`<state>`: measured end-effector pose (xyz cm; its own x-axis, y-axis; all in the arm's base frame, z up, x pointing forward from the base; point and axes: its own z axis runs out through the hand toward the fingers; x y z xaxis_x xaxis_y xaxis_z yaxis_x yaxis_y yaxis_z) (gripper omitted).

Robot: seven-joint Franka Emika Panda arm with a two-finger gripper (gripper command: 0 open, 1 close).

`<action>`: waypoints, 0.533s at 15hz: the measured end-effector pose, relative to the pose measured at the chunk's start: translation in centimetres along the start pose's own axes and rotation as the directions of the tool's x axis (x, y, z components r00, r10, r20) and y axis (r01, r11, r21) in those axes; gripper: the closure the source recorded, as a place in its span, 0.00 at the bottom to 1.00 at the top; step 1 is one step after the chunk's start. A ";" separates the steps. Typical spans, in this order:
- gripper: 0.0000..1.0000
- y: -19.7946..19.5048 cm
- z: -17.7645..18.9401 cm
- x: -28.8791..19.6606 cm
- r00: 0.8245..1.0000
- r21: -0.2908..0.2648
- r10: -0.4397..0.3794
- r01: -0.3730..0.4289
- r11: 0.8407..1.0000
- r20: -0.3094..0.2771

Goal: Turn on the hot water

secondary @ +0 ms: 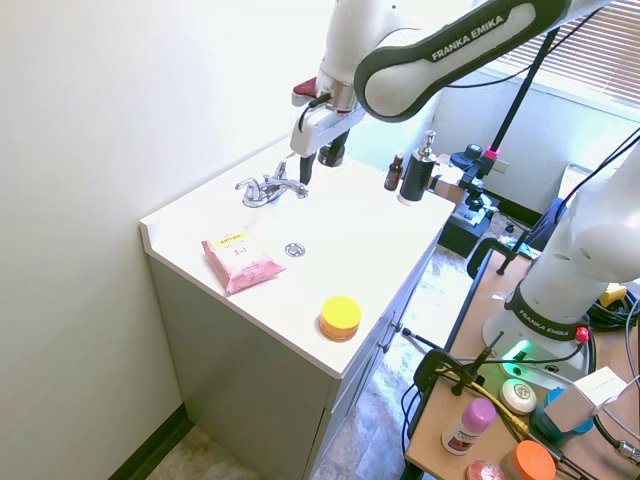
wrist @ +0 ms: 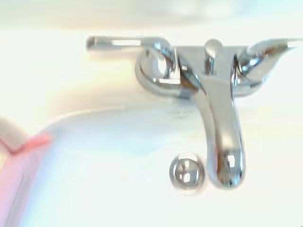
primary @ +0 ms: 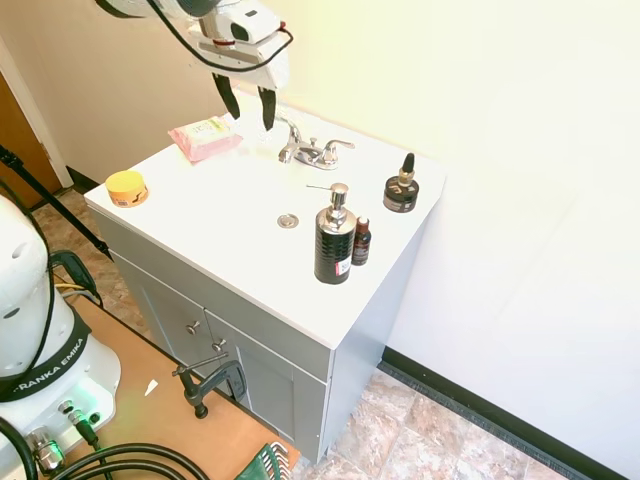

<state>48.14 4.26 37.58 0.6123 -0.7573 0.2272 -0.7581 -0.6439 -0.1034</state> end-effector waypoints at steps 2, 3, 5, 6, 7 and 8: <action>0.00 -2.0 1.1 0.7 0.998 0.037 0.003 -0.001 0.999 -0.059; 0.00 -3.0 1.6 1.2 0.996 0.054 0.009 -0.004 0.999 -0.086; 0.00 -5.0 2.6 2.1 0.991 0.070 0.030 -0.021 0.997 -0.128; 0.00 -6.0 3.0 2.6 0.988 0.081 0.032 -0.020 0.997 -0.150; 0.00 -6.8 3.3 3.0 0.985 0.093 0.037 -0.022 0.995 -0.167; 0.00 -7.6 3.8 3.4 0.984 0.099 0.040 -0.023 0.995 -0.175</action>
<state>56.82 6.19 35.45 0.5324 -0.7519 0.3888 -0.7463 -0.6337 -0.2035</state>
